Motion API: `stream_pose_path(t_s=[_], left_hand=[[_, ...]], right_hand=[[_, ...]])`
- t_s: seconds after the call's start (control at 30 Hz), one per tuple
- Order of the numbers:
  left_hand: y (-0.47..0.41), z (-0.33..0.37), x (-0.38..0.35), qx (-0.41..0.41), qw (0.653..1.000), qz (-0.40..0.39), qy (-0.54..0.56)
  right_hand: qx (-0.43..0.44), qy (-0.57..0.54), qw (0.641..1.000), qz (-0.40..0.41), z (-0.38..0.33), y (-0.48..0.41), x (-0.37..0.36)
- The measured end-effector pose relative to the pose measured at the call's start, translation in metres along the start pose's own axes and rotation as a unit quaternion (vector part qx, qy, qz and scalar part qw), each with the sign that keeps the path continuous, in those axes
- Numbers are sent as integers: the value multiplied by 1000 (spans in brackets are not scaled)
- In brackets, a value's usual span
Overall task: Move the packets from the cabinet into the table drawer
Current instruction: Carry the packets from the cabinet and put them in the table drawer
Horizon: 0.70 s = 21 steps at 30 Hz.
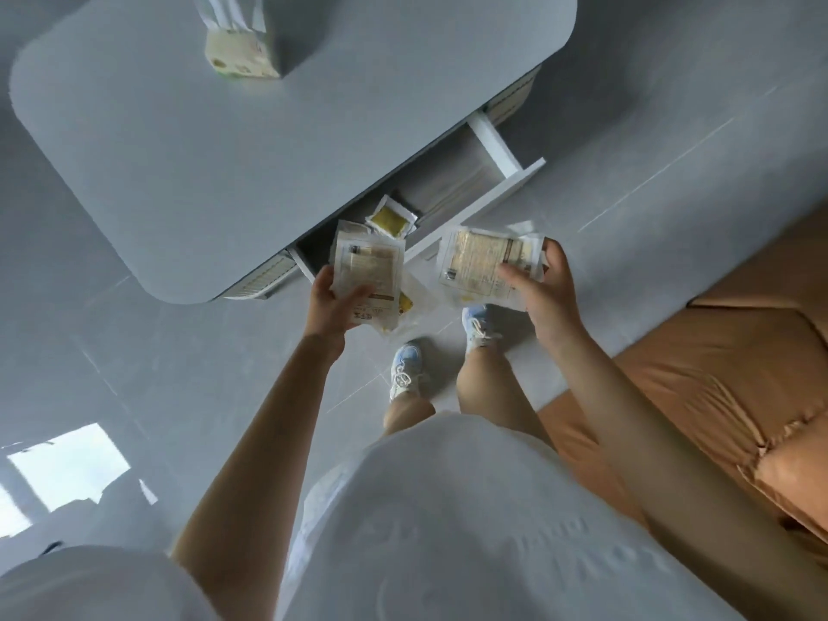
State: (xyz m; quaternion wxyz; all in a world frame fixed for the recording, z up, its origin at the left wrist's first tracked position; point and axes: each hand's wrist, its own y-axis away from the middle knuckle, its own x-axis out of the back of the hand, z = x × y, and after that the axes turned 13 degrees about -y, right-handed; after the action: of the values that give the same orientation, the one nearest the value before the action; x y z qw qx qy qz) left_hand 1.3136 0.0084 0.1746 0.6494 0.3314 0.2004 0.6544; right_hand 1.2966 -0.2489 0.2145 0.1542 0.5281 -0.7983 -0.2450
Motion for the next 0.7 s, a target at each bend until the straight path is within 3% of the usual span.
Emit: stream_pose_path(t_s=[0.23, 0.4, 0.57, 0.7], left_hand=[[-76, 16, -42, 107, 982, 88, 129], [-143, -1, -59, 155, 950, 93, 253], [-227, -43, -70, 227, 917, 113, 309], [-295, -92, -78, 250, 919, 132, 276]], right_hand=[[-31, 65, 996, -54, -27, -121, -6], [-63, 90, 992, -63, -15, -211, -25], [-75, 136, 984, -92, 50, -303, -53], [-85, 161, 978, -100, 120, -370, -79]])
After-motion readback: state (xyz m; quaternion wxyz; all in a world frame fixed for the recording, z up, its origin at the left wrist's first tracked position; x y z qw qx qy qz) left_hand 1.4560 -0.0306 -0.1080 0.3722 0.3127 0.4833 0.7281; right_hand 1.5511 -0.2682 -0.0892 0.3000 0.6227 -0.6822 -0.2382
